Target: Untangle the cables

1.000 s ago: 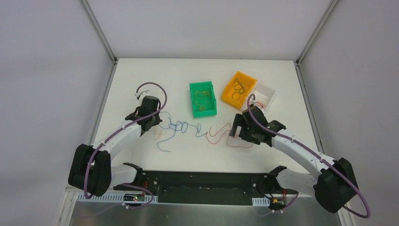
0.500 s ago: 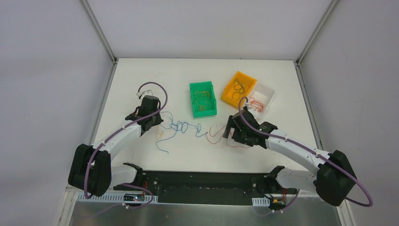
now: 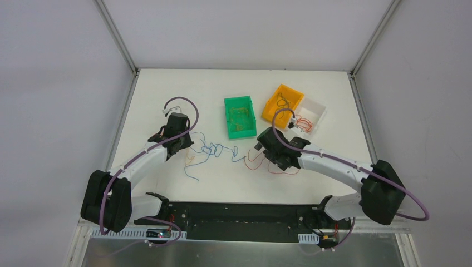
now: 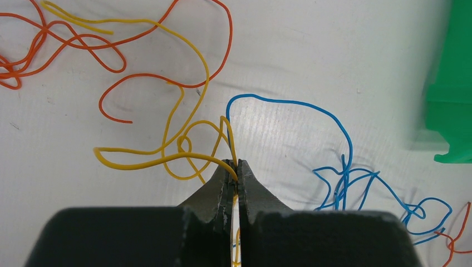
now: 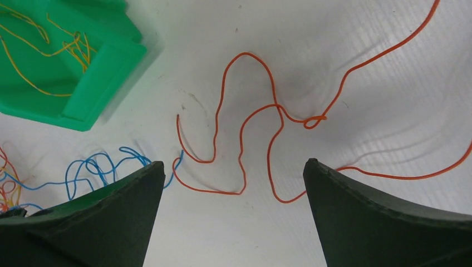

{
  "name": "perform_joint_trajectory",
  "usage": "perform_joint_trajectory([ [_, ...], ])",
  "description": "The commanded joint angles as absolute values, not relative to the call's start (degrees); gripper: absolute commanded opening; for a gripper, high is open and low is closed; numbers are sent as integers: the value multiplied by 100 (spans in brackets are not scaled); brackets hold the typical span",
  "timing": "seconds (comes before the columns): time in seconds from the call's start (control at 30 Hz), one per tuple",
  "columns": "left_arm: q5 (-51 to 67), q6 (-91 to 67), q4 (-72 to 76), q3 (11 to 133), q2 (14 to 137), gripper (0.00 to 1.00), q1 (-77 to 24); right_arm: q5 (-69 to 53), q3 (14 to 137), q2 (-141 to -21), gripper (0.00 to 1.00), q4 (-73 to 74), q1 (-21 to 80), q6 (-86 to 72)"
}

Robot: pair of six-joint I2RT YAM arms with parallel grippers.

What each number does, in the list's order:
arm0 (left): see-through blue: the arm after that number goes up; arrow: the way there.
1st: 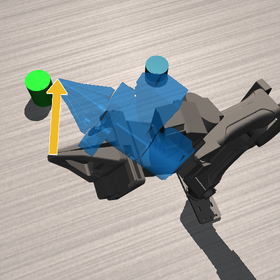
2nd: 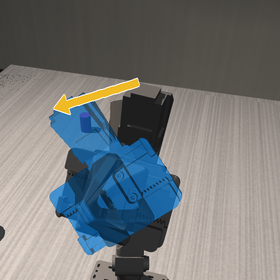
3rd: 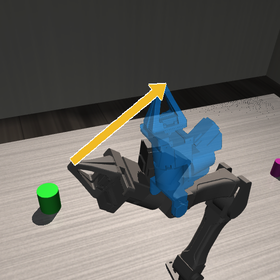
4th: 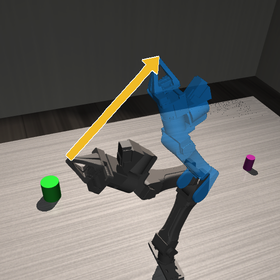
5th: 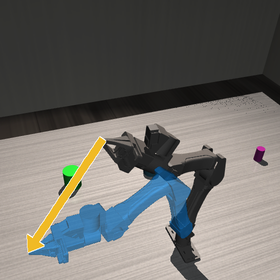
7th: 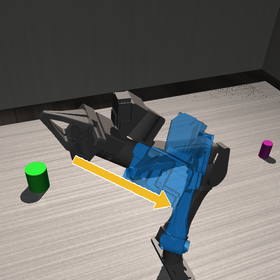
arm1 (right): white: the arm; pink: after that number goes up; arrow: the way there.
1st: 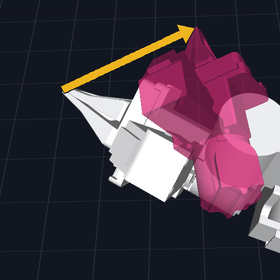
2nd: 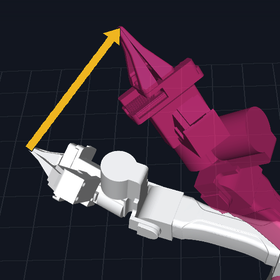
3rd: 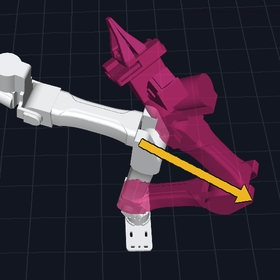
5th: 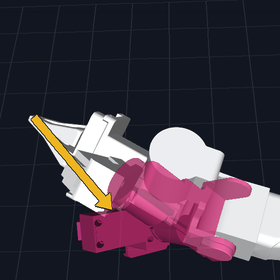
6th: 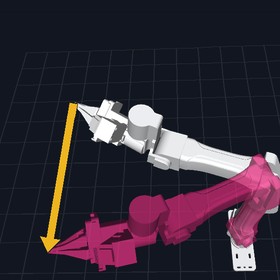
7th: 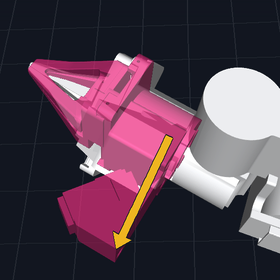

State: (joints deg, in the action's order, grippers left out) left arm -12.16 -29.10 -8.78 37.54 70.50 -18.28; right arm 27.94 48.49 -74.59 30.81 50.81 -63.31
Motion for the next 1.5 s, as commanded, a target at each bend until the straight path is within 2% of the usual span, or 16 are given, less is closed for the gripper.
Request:
perform_joint_trajectory([
  [0.0,-1158,-2813,-756,3710,6889,0,-1802,3091,5282,-8018,100,3485,5132,-7102],
  [0.43,-1111,-2804,-751,3681,6769,0,-1808,3385,5998,-9235,99,3680,5078,-7688],
  [0.63,-1118,-2804,-749,3671,6744,0,-1802,3236,6111,-9690,88,3770,4859,-7929],
  [0.7,-1123,-2804,-755,3666,6733,0,-1802,3173,6029,-9731,76,3689,4795,-7930],
  [0.77,-1147,-2804,-756,3659,6724,0,-1802,3150,5943,-9721,50,3608,4744,-7890],
  [0.83,-1179,-2800,-755,3655,6724,0,-1802,3180,5884,-9637,2,3566,4722,-7779],
  [1.0,-1435,-2817,-768,3632,6714,0,-1802,3588,5603,-8938,0,3861,4628,-7658],
  [1.17,-1845,-2912,-843,3564,6566,0,-1807,3404,4971,-7576,0,3591,4146,-6794],
  [1.3,-1863,-2934,-841,3544,6530,0,-1802,2560,4678,-6564,0,3041,3791,-5481],
  [1.47,-1814,-2945,-828,3551,6532,0,-1805,1325,4974,-5884,0,3147,3315,-4891],
])
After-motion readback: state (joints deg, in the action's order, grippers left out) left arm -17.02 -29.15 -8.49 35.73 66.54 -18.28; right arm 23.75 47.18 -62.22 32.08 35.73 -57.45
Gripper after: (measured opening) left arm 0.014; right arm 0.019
